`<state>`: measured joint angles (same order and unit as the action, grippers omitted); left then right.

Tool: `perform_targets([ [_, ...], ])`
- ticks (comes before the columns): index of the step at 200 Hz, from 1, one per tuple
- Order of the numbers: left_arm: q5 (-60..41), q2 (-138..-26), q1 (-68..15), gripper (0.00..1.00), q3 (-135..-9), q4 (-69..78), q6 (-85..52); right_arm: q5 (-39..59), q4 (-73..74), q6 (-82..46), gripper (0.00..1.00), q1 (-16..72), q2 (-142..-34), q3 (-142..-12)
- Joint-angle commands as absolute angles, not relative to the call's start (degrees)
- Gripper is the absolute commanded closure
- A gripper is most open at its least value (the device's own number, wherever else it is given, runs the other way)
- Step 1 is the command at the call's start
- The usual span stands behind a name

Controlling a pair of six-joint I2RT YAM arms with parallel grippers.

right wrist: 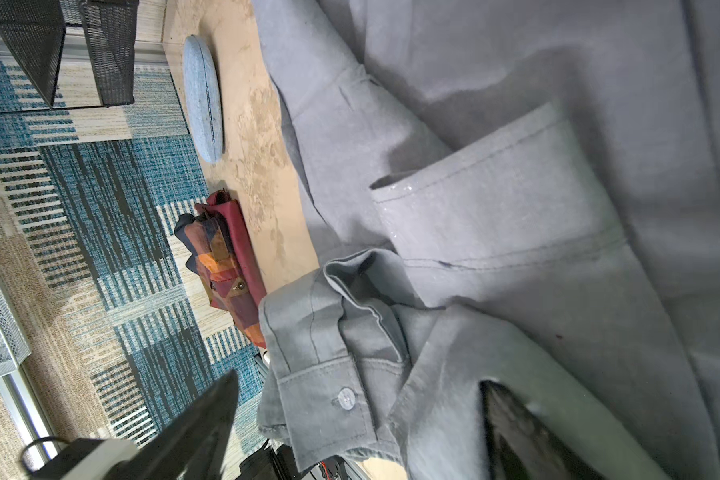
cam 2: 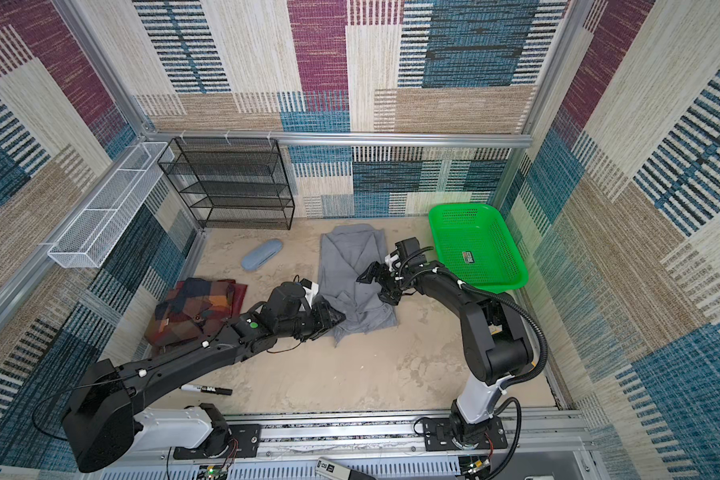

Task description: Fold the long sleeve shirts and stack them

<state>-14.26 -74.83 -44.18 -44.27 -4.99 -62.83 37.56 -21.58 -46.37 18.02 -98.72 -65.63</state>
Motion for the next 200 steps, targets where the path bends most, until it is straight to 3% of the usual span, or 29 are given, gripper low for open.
perform_targets([
  [1, -12.13, -75.19, -44.32, 0.53, -40.25, -3.88, -61.93, 39.04, -18.49, -46.75, 0.10, 18.08, -98.64, -65.84],
  [104, -10.82, -88.84, -45.57, 0.52, -47.04, -0.51, -58.40, 40.19, -17.06, -47.57, 0.10, 18.10, -98.09, -65.63],
  [200, -8.45, -94.91, -45.12, 0.52, -56.35, 0.36, -58.44, 41.53, -15.47, -48.32, 0.10, 18.08, -97.21, -63.84],
])
